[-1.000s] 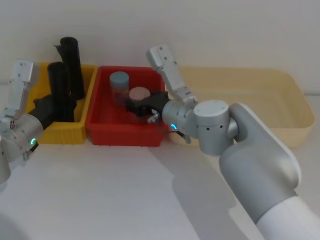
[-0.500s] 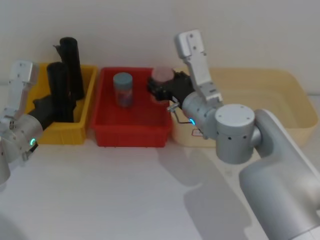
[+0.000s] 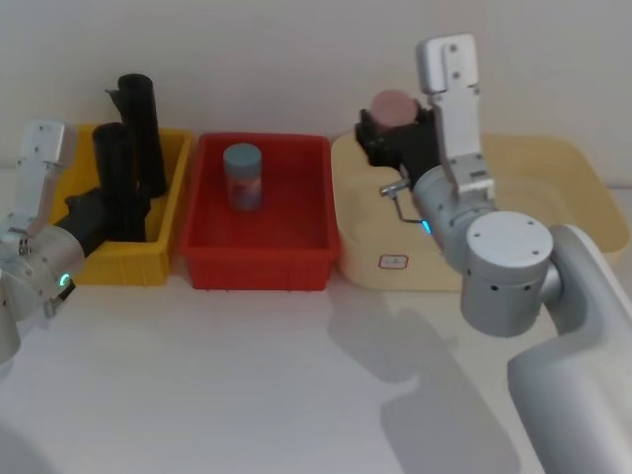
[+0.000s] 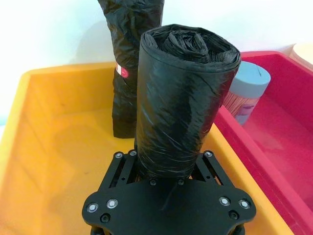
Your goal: Pick up the garbage bag with the one hand and transfer it to the other hand.
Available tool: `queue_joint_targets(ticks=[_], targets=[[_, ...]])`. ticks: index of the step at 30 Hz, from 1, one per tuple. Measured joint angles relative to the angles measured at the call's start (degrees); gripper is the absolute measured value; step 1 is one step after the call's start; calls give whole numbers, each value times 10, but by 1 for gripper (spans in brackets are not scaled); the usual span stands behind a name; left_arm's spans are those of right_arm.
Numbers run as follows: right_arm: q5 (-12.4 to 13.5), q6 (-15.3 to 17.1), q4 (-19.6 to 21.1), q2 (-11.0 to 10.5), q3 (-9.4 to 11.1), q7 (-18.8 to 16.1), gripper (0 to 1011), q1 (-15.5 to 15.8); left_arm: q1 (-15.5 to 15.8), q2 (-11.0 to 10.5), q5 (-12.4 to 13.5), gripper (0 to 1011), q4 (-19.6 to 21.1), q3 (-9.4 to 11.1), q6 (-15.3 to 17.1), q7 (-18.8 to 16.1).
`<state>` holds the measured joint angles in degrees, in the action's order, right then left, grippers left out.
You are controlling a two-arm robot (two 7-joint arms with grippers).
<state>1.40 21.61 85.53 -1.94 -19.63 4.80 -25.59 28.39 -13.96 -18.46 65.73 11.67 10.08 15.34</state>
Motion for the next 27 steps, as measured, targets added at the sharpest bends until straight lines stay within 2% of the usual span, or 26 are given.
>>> queue_joint_targets(ticks=[8,16,20,27], targets=[[-26,-4,33,2,25,58,664,19,0,0,0,393,0,0,0,0],[-46,1,45,6,50,103,675,26,0,0,0,393,0,0,0,0],[-55,6,46,8,63,125,816,27,0,0,0,393,0,0,0,0],[-68,15,46,10,84,155,997,26,0,0,0,393,0,0,0,0]])
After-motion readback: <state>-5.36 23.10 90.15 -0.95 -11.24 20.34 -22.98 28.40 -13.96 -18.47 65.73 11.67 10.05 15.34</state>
